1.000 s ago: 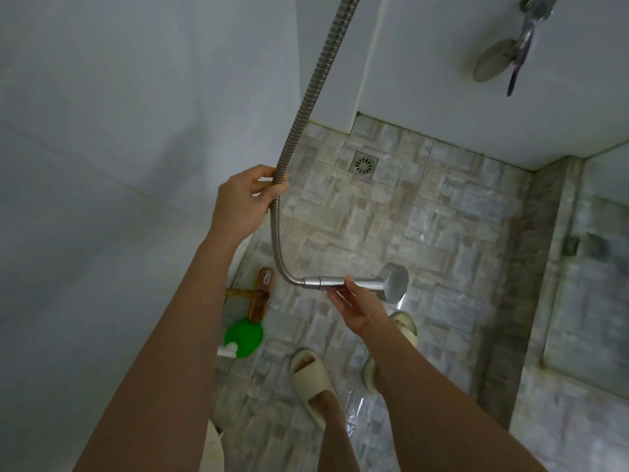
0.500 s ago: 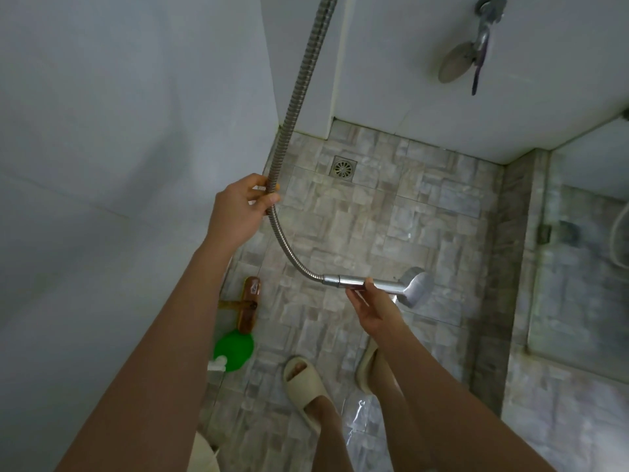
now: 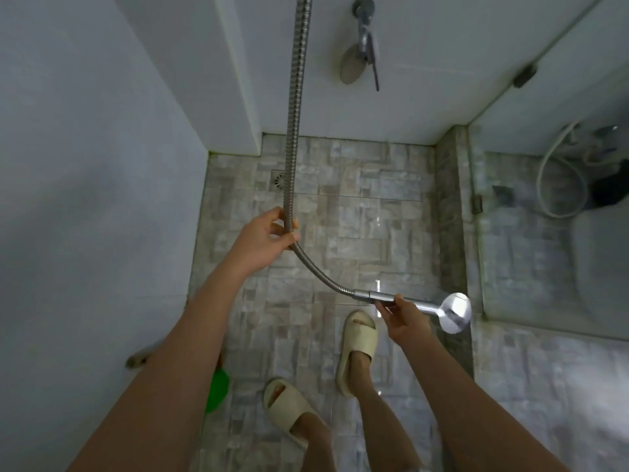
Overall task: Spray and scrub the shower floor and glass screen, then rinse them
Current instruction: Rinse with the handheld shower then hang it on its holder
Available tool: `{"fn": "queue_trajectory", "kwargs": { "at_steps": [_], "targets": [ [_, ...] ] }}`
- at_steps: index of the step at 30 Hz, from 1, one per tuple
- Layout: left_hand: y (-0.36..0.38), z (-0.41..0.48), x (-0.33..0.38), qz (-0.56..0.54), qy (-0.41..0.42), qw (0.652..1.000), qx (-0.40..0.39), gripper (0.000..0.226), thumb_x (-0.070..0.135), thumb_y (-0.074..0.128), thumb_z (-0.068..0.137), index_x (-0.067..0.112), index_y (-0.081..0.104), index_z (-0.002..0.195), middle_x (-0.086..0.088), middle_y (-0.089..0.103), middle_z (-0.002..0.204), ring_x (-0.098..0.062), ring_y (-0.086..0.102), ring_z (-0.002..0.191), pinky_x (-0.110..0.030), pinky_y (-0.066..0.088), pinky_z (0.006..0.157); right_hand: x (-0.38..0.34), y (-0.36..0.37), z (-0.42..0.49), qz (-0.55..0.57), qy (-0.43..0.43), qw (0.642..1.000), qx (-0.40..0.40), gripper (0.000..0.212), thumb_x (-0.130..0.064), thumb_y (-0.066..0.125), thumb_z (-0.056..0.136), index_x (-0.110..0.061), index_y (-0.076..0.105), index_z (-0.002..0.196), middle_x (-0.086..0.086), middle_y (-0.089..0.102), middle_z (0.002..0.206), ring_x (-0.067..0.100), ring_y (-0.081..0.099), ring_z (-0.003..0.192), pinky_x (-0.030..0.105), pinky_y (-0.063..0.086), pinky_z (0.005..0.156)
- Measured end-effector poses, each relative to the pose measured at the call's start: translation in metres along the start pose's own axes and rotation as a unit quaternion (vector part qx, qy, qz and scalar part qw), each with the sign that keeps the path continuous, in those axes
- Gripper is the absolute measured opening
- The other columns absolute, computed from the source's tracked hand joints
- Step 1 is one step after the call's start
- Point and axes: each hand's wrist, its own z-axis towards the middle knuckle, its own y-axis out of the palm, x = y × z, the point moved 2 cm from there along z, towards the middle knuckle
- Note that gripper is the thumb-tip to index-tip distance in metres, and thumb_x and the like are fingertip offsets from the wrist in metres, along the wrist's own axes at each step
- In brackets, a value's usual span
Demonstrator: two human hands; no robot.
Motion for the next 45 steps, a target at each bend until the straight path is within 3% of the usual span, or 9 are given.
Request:
{"fn": "queue_trajectory", "kwargs": {
  "at_steps": [4,8,12,16,21,25,30,38,45],
  "targets": [
    [0.032,0.021,0.02,-0.022,0.0,1.0,-0.016,0.007,0.02,0.067,0.093,0.022,0.061,0.093,-0.006,0.073,0.097,-0.012,0.072,0.088,-0.017,0.057,0.073,-0.035,-0.014,0.008,0.009,-0.011,1.0,0.014,0.015,-0.004,0.055,0.095,-0.001,0.052,0.081,0.013,0.056,0.08,0.023,0.059,0.077,0.033,0.059,0.05],
    [0.058,0.043,0.038,-0.063,-0.028,0.998,-0.007,0.01,0.038,0.061,0.095,0.028,0.062,0.093,-0.002,0.074,0.093,-0.009,0.074,0.079,-0.02,0.058,0.073,-0.068,-0.022,0.018,0.028,-0.032,0.999,0.013,0.01,-0.003,0.054,0.096,0.001,0.052,0.086,0.014,0.056,0.083,0.025,0.059,0.078,0.032,0.058,0.046],
    [0.077,0.065,0.052,-0.038,-0.014,0.999,0.021,0.006,0.03,0.064,0.094,0.027,0.065,0.089,0.001,0.074,0.094,-0.009,0.074,0.08,-0.024,0.058,0.076,-0.096,-0.024,0.028,0.054,-0.083,0.995,0.024,0.024,-0.003,0.055,0.095,-0.002,0.048,0.118,0.013,0.057,0.091,0.018,0.064,0.071,0.027,0.056,0.047],
    [0.091,0.086,0.066,-0.048,0.0,0.998,0.043,0.01,0.019,0.065,0.094,0.028,0.065,0.089,-0.003,0.073,0.092,-0.016,0.074,0.084,-0.024,0.057,0.072,-0.123,-0.013,0.03,-0.011,-0.137,0.99,0.001,0.026,-0.008,0.054,0.097,-0.006,0.042,0.119,0.006,0.054,0.096,0.016,0.062,0.079,0.023,0.057,0.061],
    [0.102,0.108,0.082,-0.078,-0.009,0.995,0.063,0.018,0.035,0.061,0.095,0.02,0.063,0.105,-0.003,0.073,0.098,-0.011,0.074,0.082,-0.023,0.06,0.074,-0.158,0.016,0.045,0.081,-0.121,0.989,0.009,0.038,-0.003,0.055,0.095,-0.004,0.042,0.131,0.018,0.053,0.117,0.025,0.063,0.085,0.036,0.06,0.056],
    [0.102,0.128,0.086,-0.083,-0.013,0.994,0.076,0.007,0.032,0.065,0.093,0.026,0.066,0.097,-0.005,0.072,0.104,-0.014,0.074,0.088,-0.031,0.059,0.084,-0.183,0.039,0.06,0.099,-0.146,0.984,-0.018,0.044,-0.002,0.052,0.096,-0.01,0.037,0.137,0.016,0.052,0.116,0.023,0.063,0.082,0.035,0.06,0.059],
    [0.098,0.148,0.089,-0.068,-0.017,0.995,0.077,0.006,0.023,0.069,0.091,0.027,0.071,0.095,-0.002,0.073,0.103,-0.013,0.074,0.087,-0.03,0.058,0.085,-0.209,0.062,0.076,0.093,-0.165,0.981,-0.034,0.034,-0.004,0.053,0.096,-0.016,0.04,0.125,0.014,0.053,0.12,0.022,0.063,0.088,0.042,0.06,0.074],
    [0.081,0.16,0.085,-0.09,-0.04,0.989,0.114,0.012,0.015,0.068,0.091,0.027,0.07,0.091,0.002,0.074,0.094,-0.012,0.074,0.087,-0.03,0.057,0.084,-0.225,0.101,0.089,0.023,-0.166,0.983,-0.072,0.04,-0.003,0.053,0.096,-0.011,0.041,0.133,0.014,0.055,0.117,0.023,0.064,0.092,0.041,0.058,0.073],
    [0.045,0.152,0.063,-0.085,-0.051,0.984,0.148,0.013,0.017,0.07,0.09,0.029,0.071,0.087,-0.003,0.075,0.096,-0.01,0.075,0.079,-0.031,0.058,0.083,-0.217,0.142,0.088,-0.04,-0.162,0.977,-0.13,0.028,-0.001,0.053,0.095,-0.015,0.043,0.118,0.009,0.059,0.104,0.022,0.066,0.085,0.038,0.06,0.069]
  ]
}}
